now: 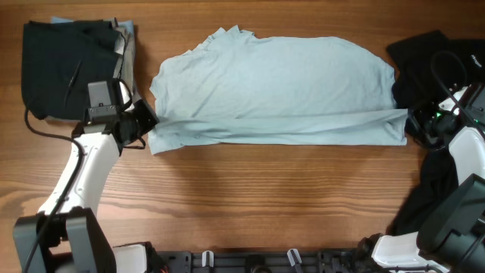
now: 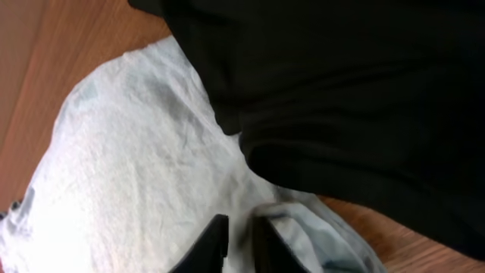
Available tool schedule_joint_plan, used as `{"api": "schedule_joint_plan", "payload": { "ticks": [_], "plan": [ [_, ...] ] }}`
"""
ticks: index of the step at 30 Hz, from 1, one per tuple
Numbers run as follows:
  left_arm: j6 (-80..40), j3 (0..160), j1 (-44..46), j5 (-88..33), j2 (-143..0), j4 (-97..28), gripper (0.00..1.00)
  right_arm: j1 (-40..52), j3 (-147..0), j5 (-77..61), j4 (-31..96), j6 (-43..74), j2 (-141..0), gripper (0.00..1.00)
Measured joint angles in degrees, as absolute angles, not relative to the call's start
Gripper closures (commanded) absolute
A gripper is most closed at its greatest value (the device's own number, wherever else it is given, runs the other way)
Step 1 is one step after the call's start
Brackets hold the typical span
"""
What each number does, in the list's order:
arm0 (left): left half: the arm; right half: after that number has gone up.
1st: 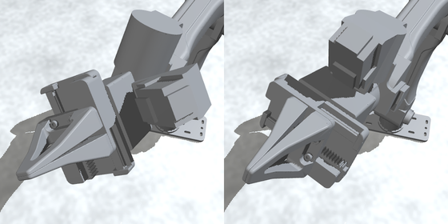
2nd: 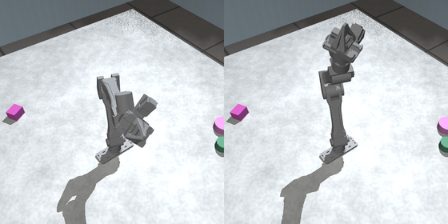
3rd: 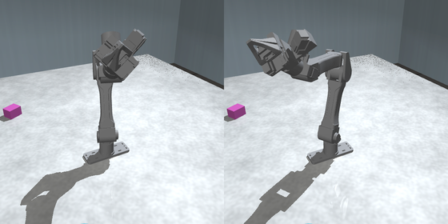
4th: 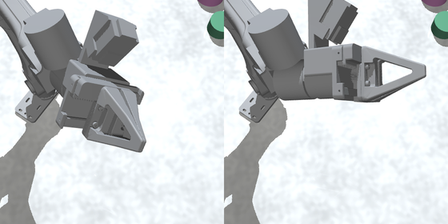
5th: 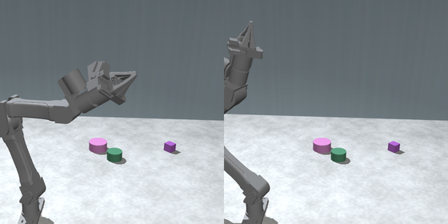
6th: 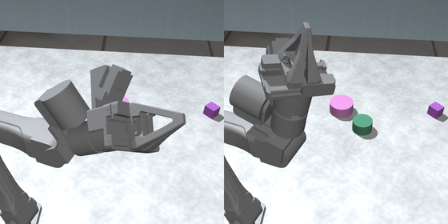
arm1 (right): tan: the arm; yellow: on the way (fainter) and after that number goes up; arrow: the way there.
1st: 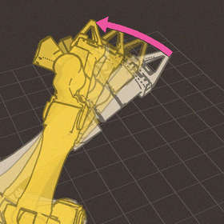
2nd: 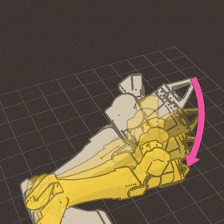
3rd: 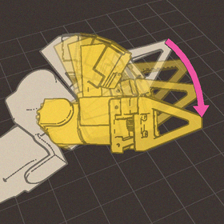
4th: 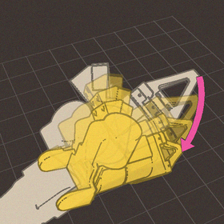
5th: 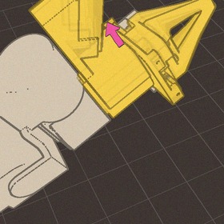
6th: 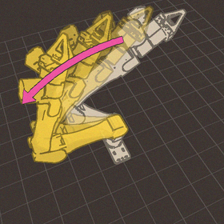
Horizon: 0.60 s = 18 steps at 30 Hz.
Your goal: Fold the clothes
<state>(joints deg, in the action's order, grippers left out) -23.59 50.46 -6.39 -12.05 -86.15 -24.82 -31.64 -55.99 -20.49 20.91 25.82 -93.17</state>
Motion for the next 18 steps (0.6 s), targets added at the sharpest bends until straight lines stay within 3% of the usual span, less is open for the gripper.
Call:
{"api": "schedule_joint_plan", "payload": {
  "ticks": [1, 2, 3, 5, 9, 18],
  "plan": [
    [-23.6, 50.5, -6.4, -12.0, -86.4, -24.8, 0.70, -31.6, -56.0, -20.5, 20.7, 25.7, -93.2, 0.34],
    [-23.3, 50.5, -6.4, -12.0, -86.6, -24.5, 0.44, -31.6, -56.0, -20.5, 20.4, 25.7, -93.2, 0.32],
    [-23.2, 50.5, -6.4, -12.0, -86.7, -24.1, 0.29, -31.6, -56.0, -20.5, 20.3, 25.7, -93.2, 0.31],
    [-23.2, 50.5, -6.4, -12.1, -86.9, -23.5, 0.18, -31.6, -56.0, -20.5, 20.1, 25.6, -93.2, 0.31],
    [-23.2, 50.5, -6.4, -12.2, -87.0, -24.6, 0.16, -31.6, -56.0, -20.5, 20.3, 24.8, -93.2, 0.34],
    [-16.6, 50.6, -5.9, -19.8, -86.7, -32.8, 0.37, -31.6, -56.0, -25.3, 25.6, 22.0, -90.7, 0.42]
  ]
}}
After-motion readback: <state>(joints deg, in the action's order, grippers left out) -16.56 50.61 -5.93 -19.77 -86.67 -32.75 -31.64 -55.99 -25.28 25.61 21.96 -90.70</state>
